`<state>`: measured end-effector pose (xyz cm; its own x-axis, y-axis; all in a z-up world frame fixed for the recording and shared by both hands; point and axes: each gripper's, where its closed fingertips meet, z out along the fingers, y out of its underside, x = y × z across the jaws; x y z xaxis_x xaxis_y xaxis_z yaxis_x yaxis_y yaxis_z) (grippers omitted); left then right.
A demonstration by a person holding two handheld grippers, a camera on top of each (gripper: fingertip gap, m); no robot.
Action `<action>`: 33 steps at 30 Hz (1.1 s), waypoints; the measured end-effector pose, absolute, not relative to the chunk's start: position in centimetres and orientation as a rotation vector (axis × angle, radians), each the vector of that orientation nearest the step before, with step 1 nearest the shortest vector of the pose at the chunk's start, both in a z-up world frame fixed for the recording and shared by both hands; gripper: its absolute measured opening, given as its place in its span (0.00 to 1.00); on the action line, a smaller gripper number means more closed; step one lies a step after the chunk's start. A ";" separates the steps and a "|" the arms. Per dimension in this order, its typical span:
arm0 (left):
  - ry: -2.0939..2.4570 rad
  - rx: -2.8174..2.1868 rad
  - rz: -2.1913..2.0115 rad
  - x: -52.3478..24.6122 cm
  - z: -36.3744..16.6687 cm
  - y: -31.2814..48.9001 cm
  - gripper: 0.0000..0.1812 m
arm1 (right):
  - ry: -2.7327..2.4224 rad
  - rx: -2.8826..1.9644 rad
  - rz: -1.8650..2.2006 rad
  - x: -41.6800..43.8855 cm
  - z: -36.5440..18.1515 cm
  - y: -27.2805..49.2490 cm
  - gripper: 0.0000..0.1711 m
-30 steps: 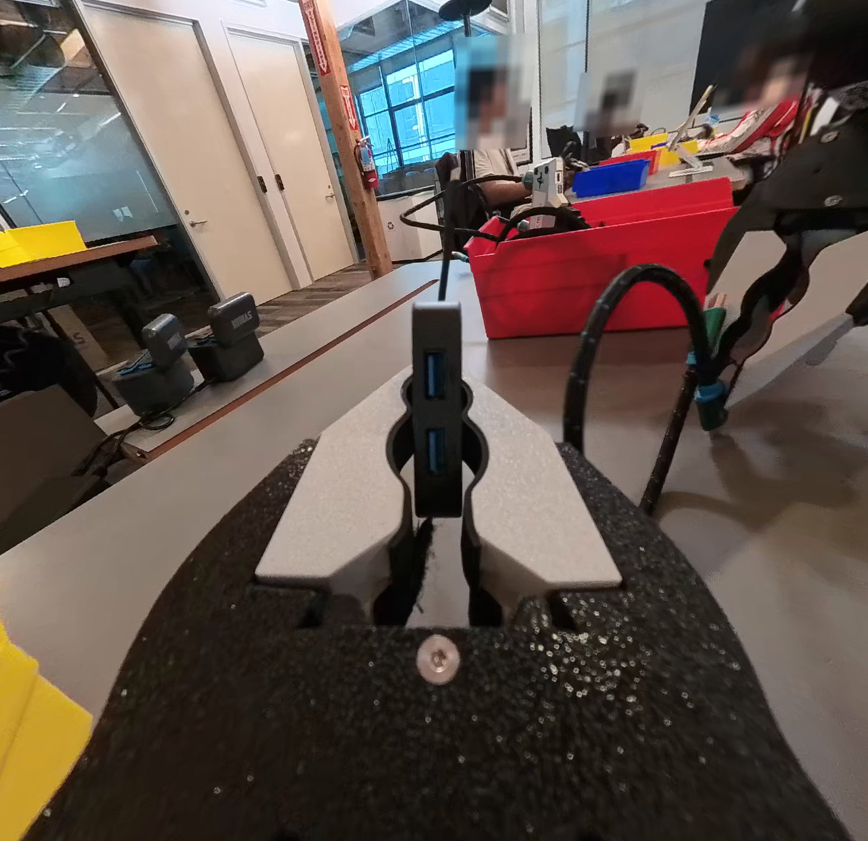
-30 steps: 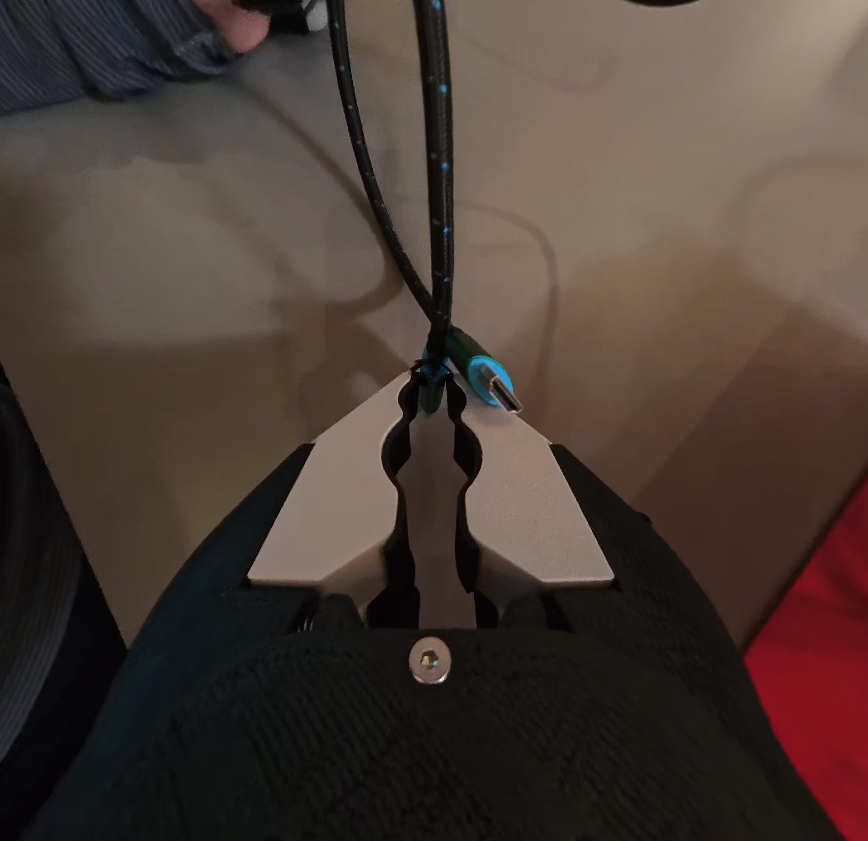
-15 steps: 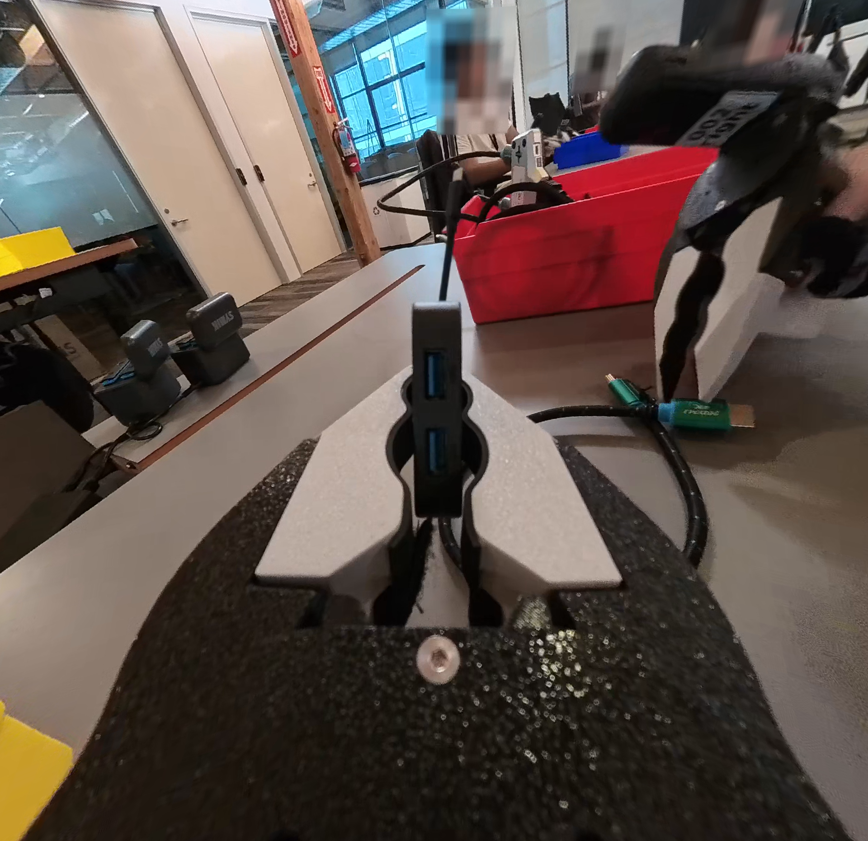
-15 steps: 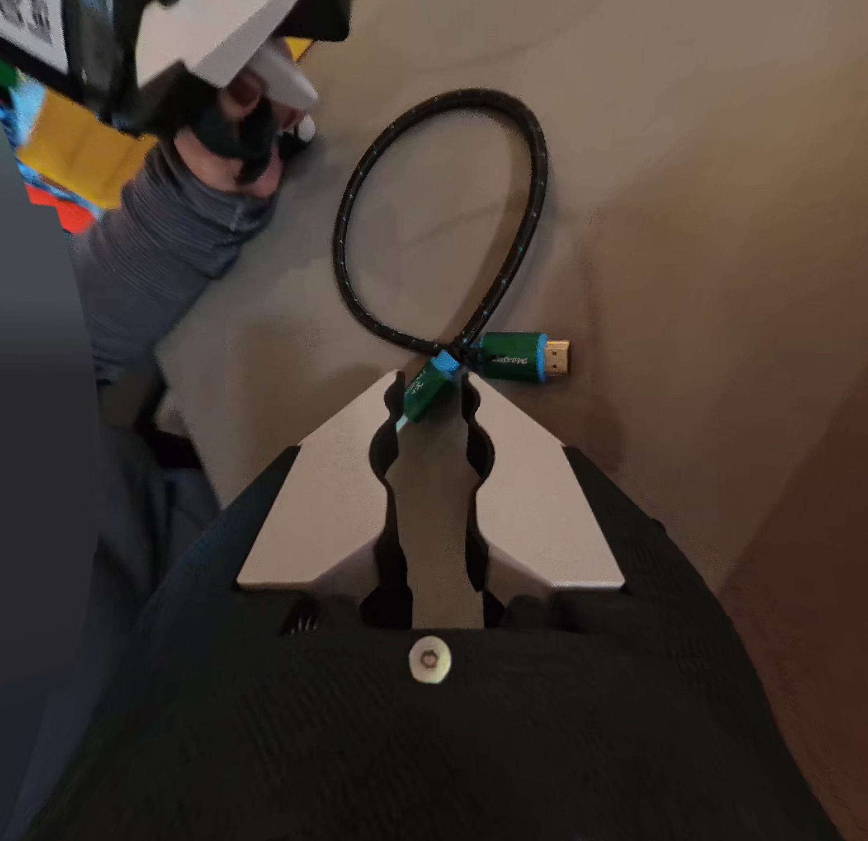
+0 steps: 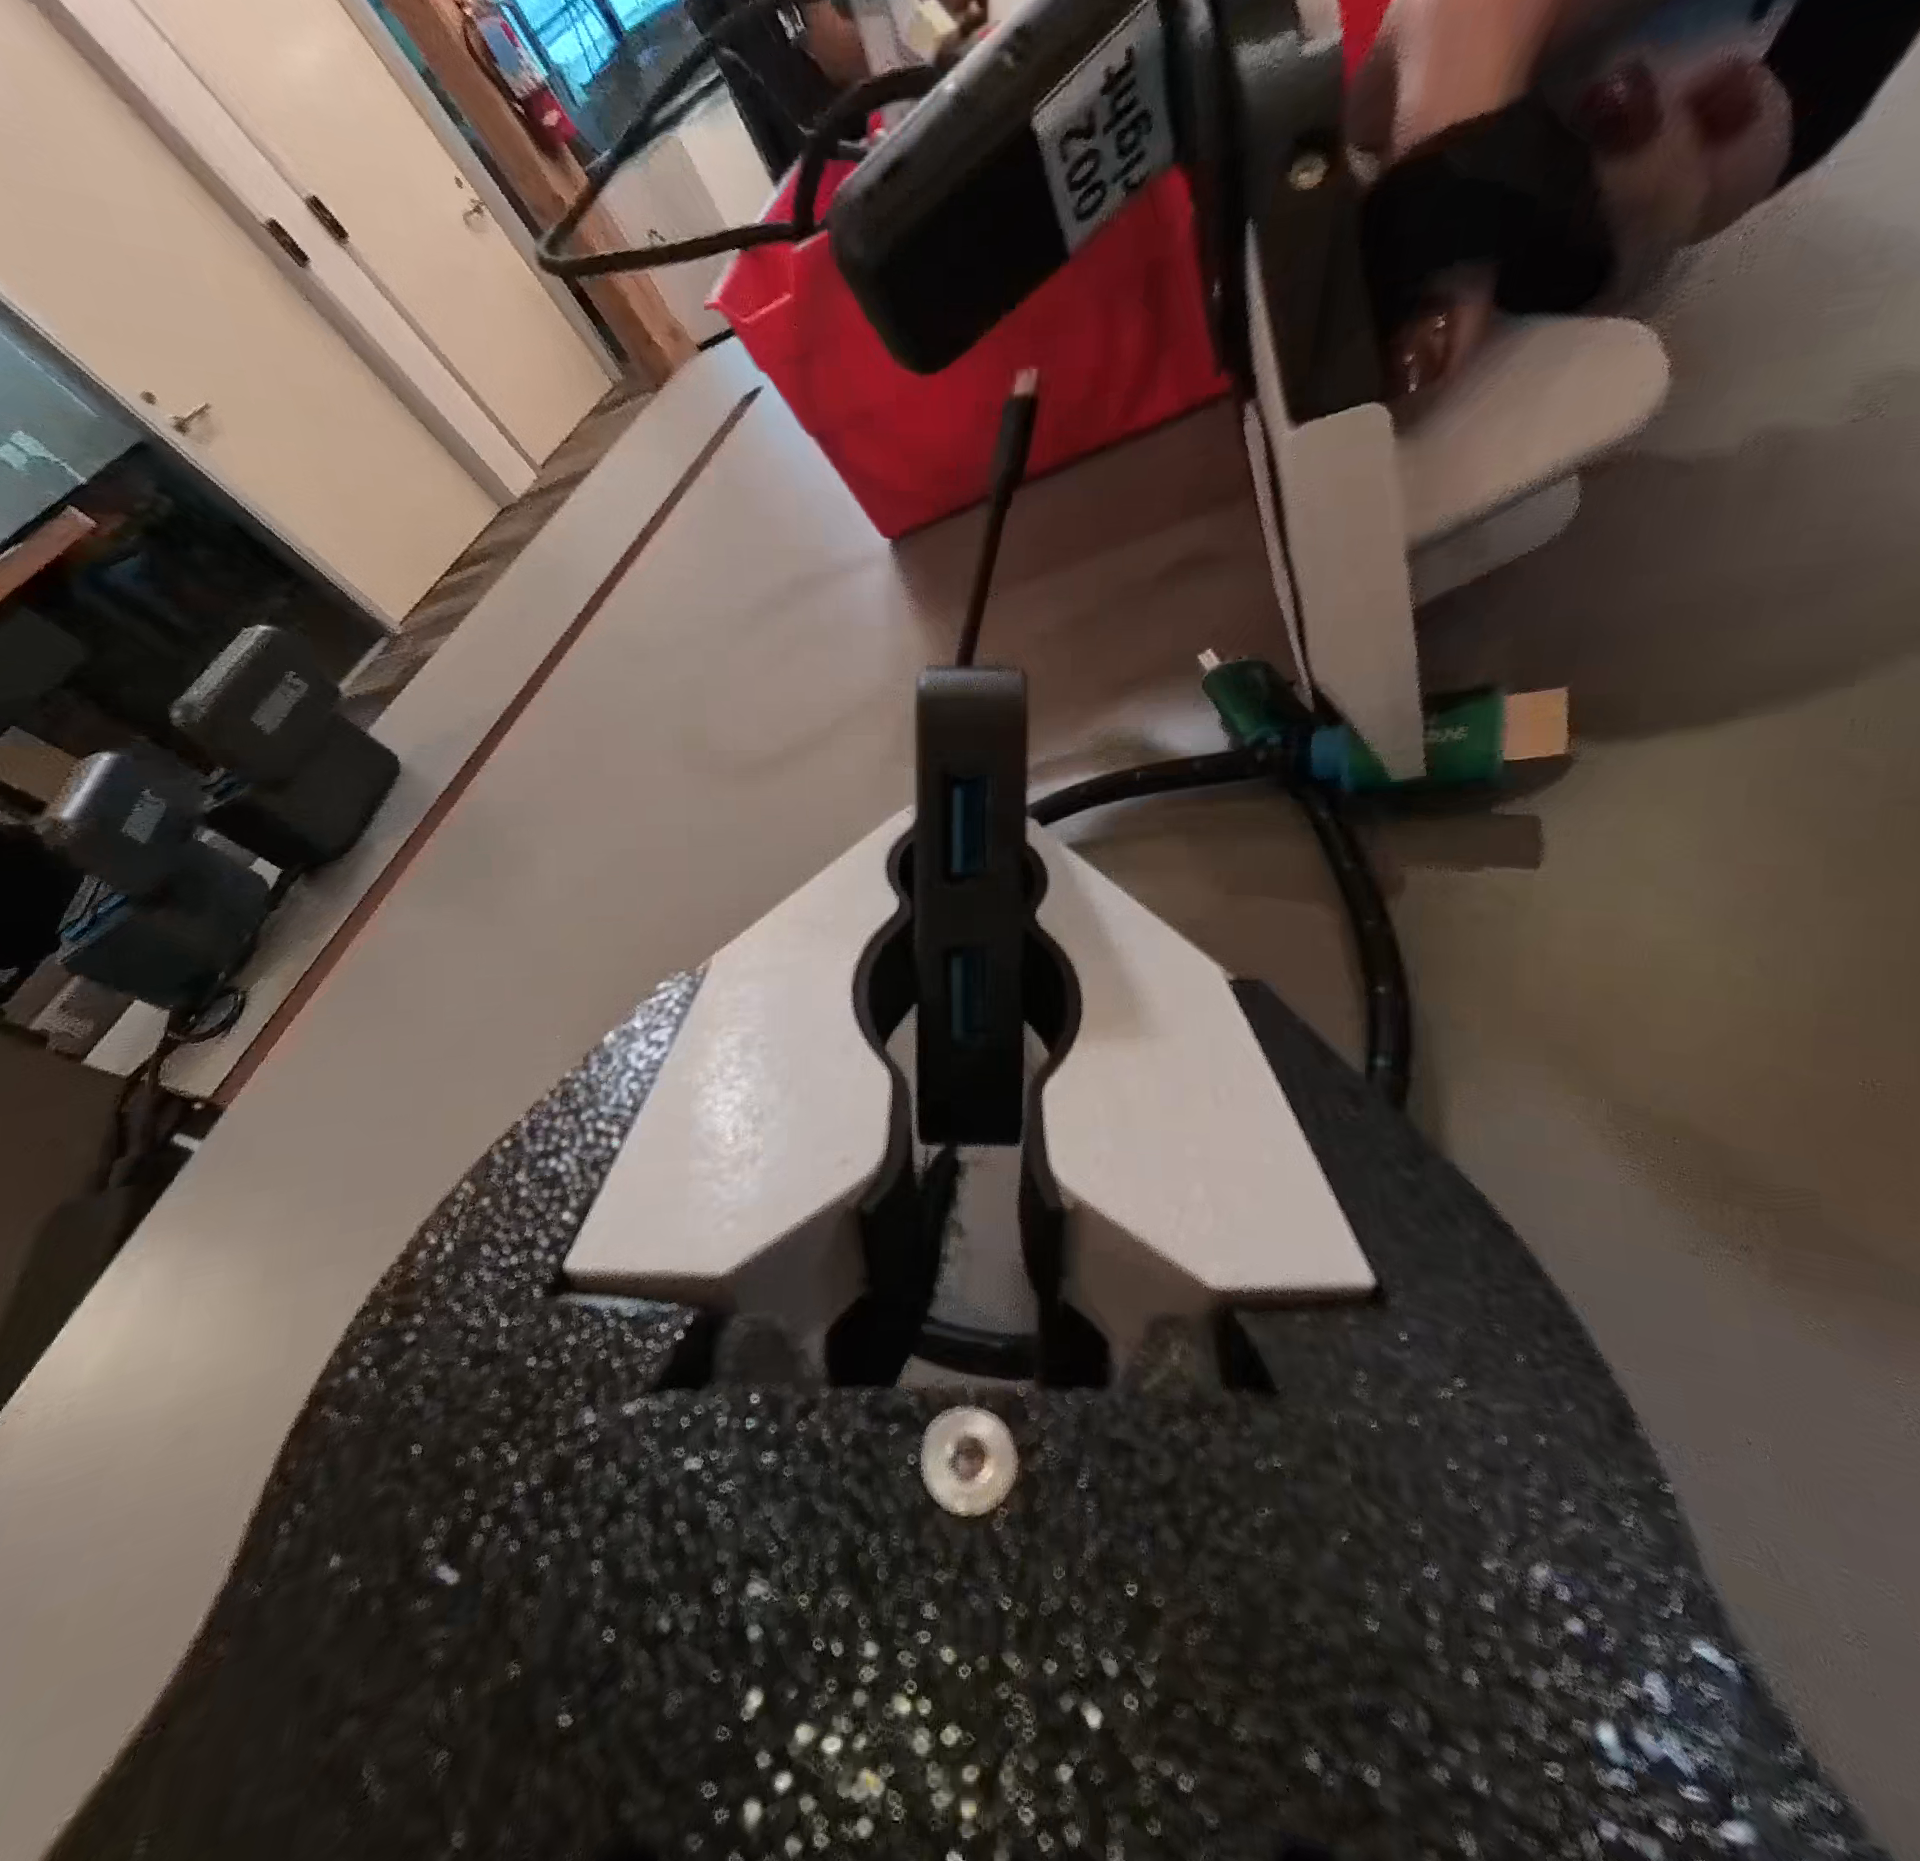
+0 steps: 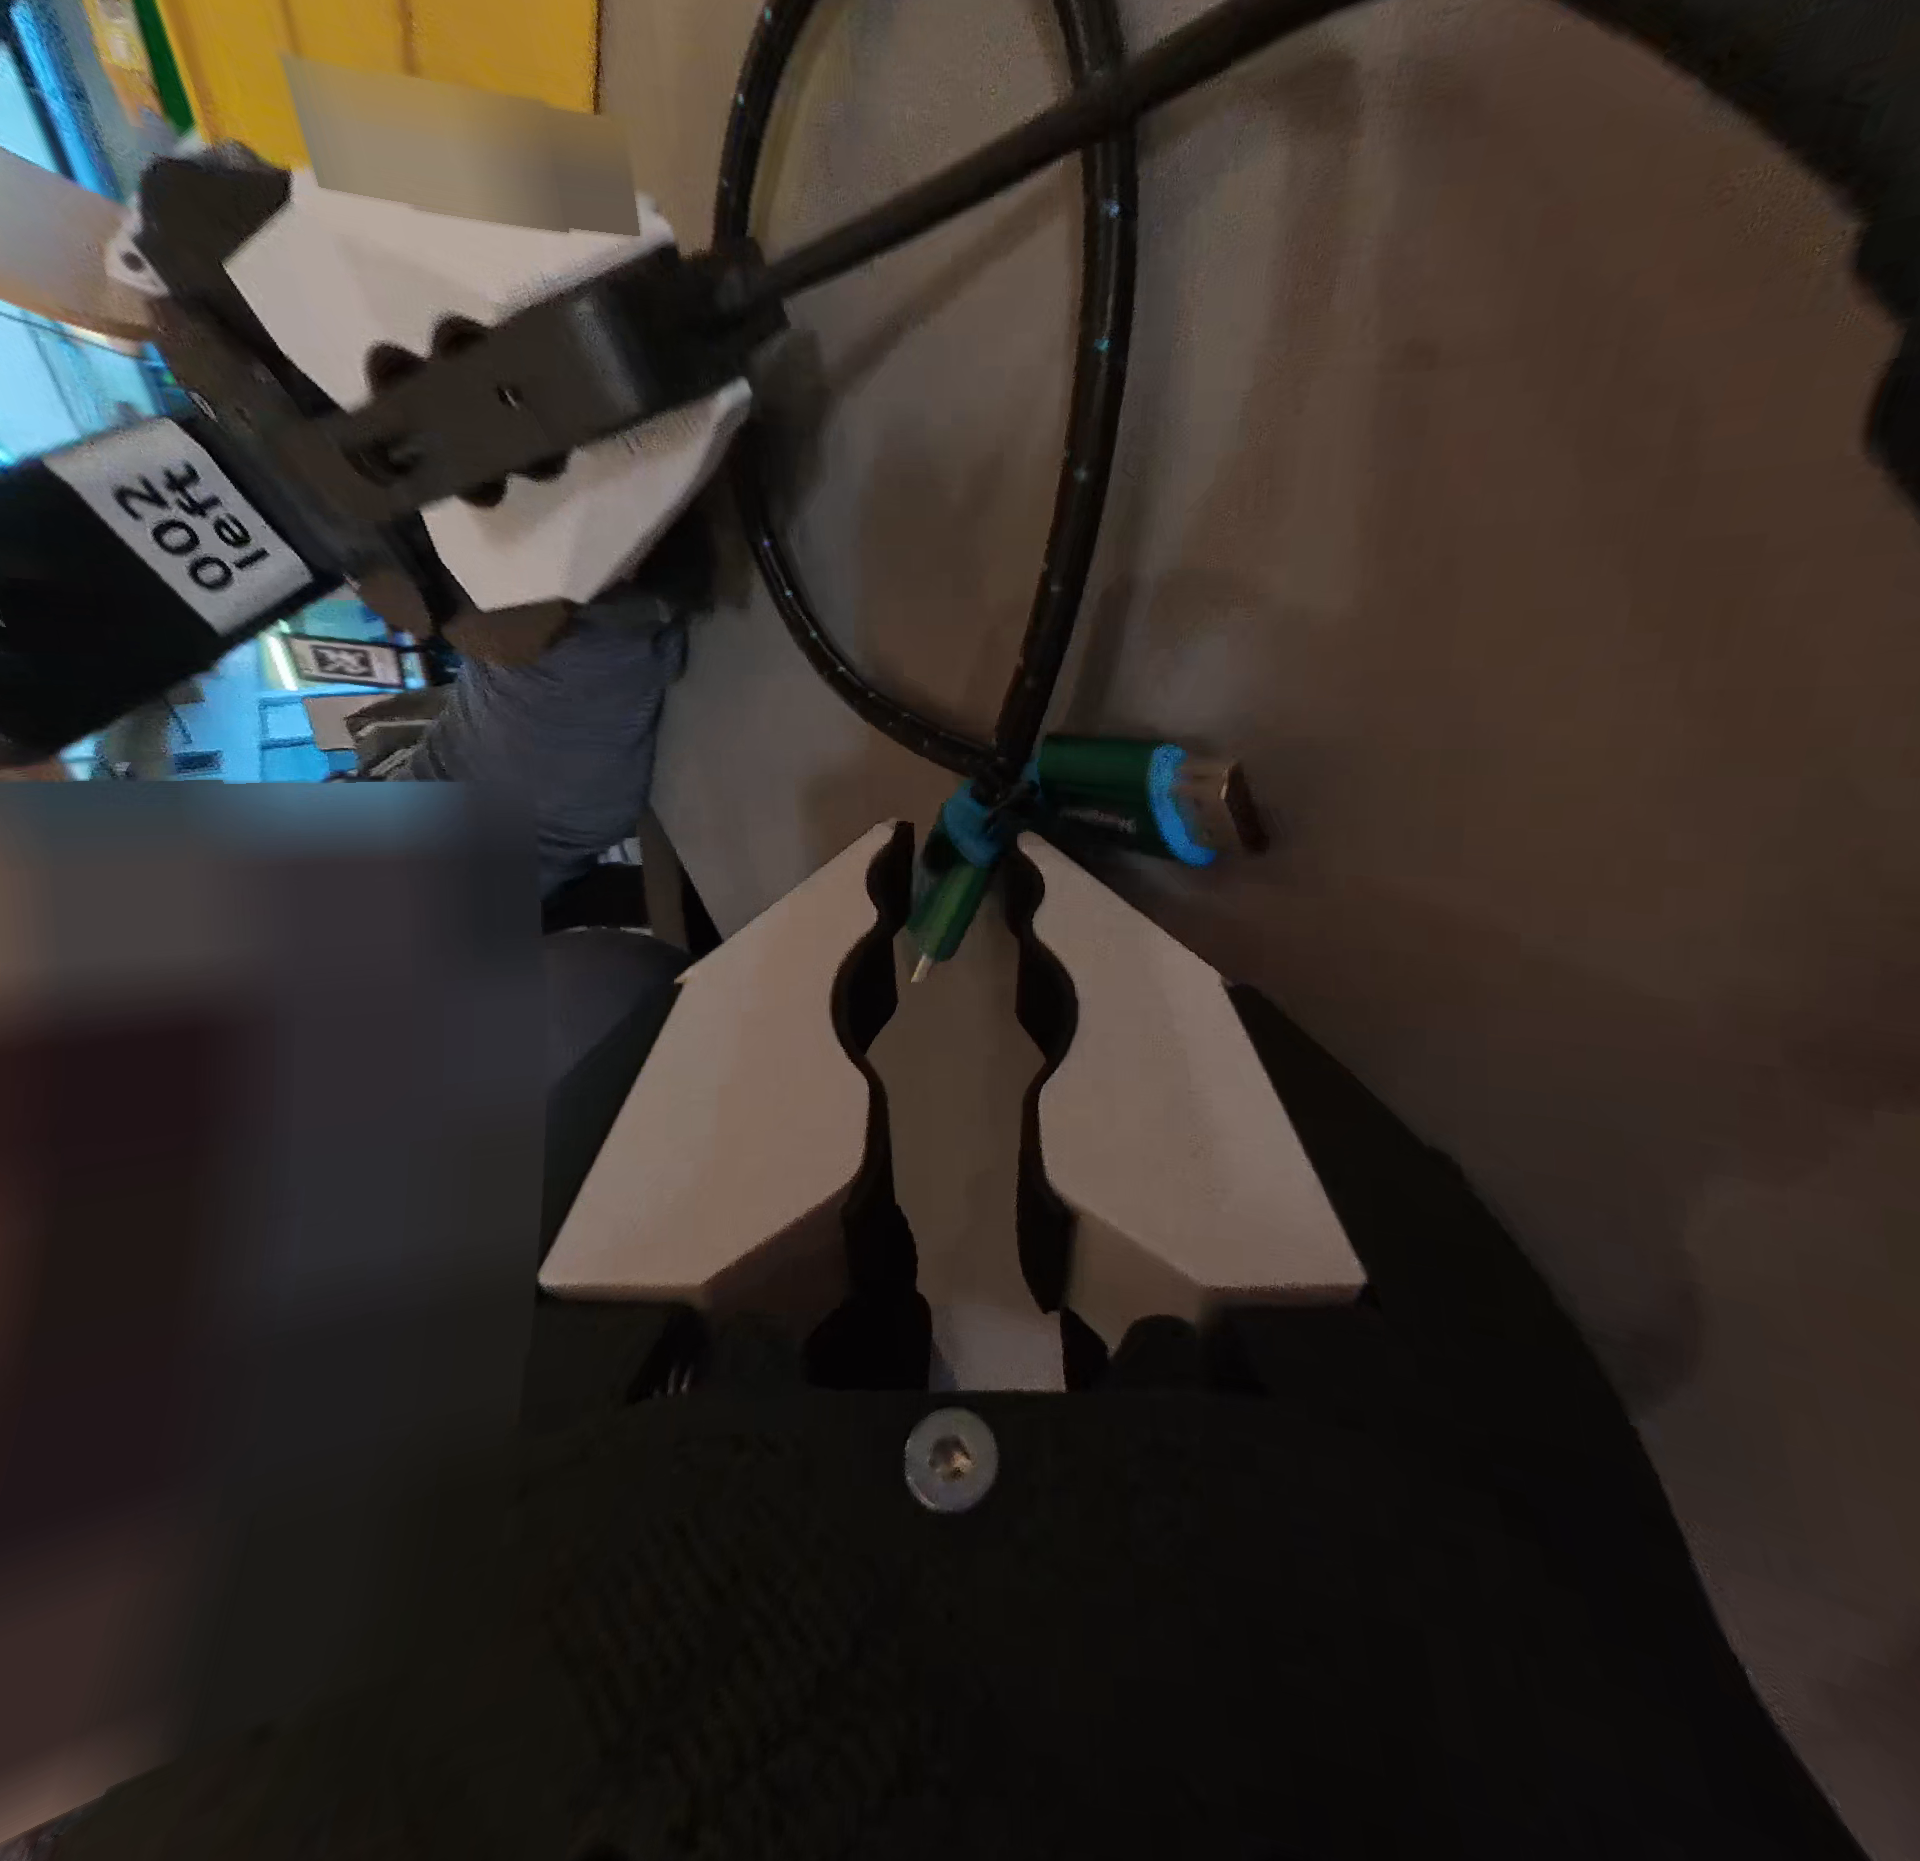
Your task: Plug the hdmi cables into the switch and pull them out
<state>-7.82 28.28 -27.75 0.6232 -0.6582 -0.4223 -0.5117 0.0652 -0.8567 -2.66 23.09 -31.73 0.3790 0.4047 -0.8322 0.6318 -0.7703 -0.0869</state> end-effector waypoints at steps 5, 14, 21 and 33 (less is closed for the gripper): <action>0.996 -1.617 -0.173 -7.6 -28.0 28.3 0.06 | 0.896 2.356 -1.424 -3.8 -31.8 22.3 0.07; 0.548 -1.300 -0.353 -13.1 -19.0 27.6 0.06 | 0.715 2.339 -2.176 -3.3 -25.6 24.8 0.05; 0.401 -1.238 -0.442 -16.2 -17.5 27.3 0.06 | 0.265 2.178 -2.818 -1.0 -18.5 26.7 0.05; 0.826 -1.314 -0.898 -5.3 -20.4 23.0 0.06 | -0.038 1.760 -3.144 0.9 -12.9 26.2 0.05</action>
<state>-5.33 23.02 -20.44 0.4347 -0.9006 -0.0012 0.0763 0.0381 -0.9964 0.94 26.16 -12.85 -0.4429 0.3790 -0.8125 -0.3984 -0.8951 -0.2003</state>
